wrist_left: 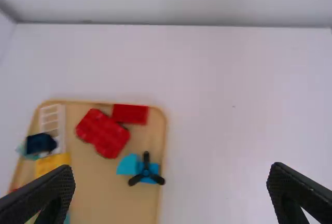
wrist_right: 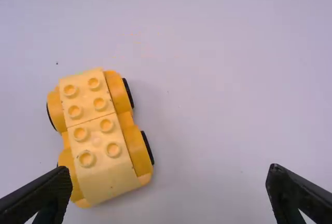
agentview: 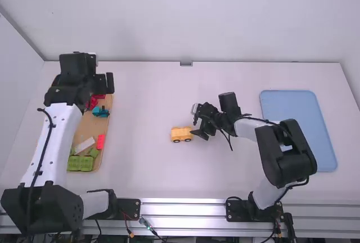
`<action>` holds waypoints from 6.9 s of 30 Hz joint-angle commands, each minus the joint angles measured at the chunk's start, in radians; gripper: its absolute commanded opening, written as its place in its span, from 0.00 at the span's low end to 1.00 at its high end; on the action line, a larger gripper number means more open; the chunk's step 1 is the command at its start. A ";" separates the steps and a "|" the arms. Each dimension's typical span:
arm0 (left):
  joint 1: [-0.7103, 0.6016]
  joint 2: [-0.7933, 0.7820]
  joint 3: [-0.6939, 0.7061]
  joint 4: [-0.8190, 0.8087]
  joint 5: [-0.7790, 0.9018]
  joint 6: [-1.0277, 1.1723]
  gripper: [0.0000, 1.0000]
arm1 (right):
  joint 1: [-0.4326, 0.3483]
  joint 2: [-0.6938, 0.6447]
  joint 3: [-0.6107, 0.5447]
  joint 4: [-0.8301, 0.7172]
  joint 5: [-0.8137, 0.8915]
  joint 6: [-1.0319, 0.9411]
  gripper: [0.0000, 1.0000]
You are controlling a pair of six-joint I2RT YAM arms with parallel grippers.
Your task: Assemble lego blocks to make yellow taxi
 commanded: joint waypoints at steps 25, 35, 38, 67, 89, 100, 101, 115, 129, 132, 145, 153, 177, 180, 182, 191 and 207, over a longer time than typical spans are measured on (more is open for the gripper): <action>0.378 0.929 1.082 -0.750 0.116 -0.165 0.99 | 0.003 -0.024 0.007 0.043 0.026 -0.011 0.99; 0.459 1.004 0.997 -0.713 0.032 -0.305 0.99 | 0.005 -0.024 0.007 0.043 0.026 -0.010 0.99; 0.459 1.004 0.972 -0.694 0.026 -0.380 0.99 | 0.003 -0.024 0.007 0.043 0.026 -0.011 0.99; 0.464 1.004 0.769 -0.615 -0.098 -0.774 0.67 | 0.002 -0.024 0.007 0.042 0.025 -0.011 0.99; 0.465 1.004 0.679 -0.390 -0.071 -0.842 0.58 | 0.003 -0.024 0.007 0.039 0.041 -0.010 0.99; 0.458 1.005 0.679 -0.397 -0.056 -0.956 0.55 | 0.003 -0.024 0.007 0.038 0.040 -0.011 0.99; 0.459 1.005 0.679 -0.394 -0.045 -0.958 0.55 | 0.003 -0.024 0.007 0.037 0.040 -0.010 0.99; 0.458 1.005 0.591 -0.292 0.016 -1.025 0.53 | 0.002 -0.024 0.007 0.010 0.041 -0.011 0.99; 0.456 1.005 0.519 -0.215 0.054 -1.025 0.39 | 0.002 -0.024 0.007 0.016 0.040 -0.014 0.99; 0.459 1.005 0.519 -0.216 0.053 -1.024 0.38 | 0.002 -0.024 0.007 0.015 0.040 -0.011 0.99; 0.458 1.005 0.519 -0.248 0.053 -0.986 0.49 | 0.003 -0.024 0.007 0.016 0.041 -0.011 0.99; 0.458 1.005 0.519 -0.241 0.050 -0.965 0.27 | 0.003 -0.024 0.007 0.013 0.040 -0.010 0.99; 0.408 0.776 0.518 -0.392 -0.033 -0.942 0.11 | 0.003 -0.024 0.007 0.014 0.040 -0.011 0.99; 0.375 0.736 0.517 -0.427 -0.051 -0.951 0.10 | 0.002 -0.024 0.007 0.014 0.040 -0.011 0.99; 0.330 0.704 0.507 -0.454 -0.073 -0.972 0.09 | 0.004 -0.024 0.007 0.013 0.040 -0.010 0.99; 0.066 0.519 0.186 -0.262 -0.121 -0.962 0.07 | 0.003 -0.024 0.007 0.017 0.040 -0.010 0.99; -0.329 0.366 -0.102 -0.164 0.237 0.605 0.02 | 0.002 -0.024 0.007 0.071 0.033 0.084 0.99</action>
